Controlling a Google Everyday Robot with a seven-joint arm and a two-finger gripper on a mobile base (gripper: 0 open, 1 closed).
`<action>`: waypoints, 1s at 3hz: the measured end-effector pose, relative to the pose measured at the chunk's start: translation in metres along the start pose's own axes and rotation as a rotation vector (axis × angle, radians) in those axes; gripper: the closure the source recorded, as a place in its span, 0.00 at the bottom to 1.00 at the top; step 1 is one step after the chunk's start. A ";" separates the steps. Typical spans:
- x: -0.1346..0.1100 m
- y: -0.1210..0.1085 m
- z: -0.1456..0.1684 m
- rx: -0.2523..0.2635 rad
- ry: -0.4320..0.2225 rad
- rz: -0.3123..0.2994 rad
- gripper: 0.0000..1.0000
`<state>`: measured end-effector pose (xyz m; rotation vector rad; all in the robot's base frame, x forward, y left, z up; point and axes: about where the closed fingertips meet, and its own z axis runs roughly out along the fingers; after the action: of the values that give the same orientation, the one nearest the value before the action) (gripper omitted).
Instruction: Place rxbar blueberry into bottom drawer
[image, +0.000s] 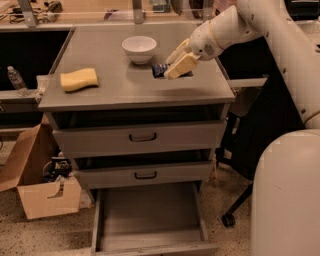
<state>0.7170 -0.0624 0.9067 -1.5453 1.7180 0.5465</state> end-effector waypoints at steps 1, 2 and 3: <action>0.000 0.000 0.000 0.000 0.000 0.000 1.00; 0.020 0.031 0.008 -0.072 0.001 -0.027 1.00; 0.009 0.080 -0.022 -0.057 -0.097 -0.125 1.00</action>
Offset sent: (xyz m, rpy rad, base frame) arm -0.1279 -0.0143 -0.1046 -0.0402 0.1059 0.2838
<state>0.6345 -0.0700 0.9003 -1.6268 1.5331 0.6003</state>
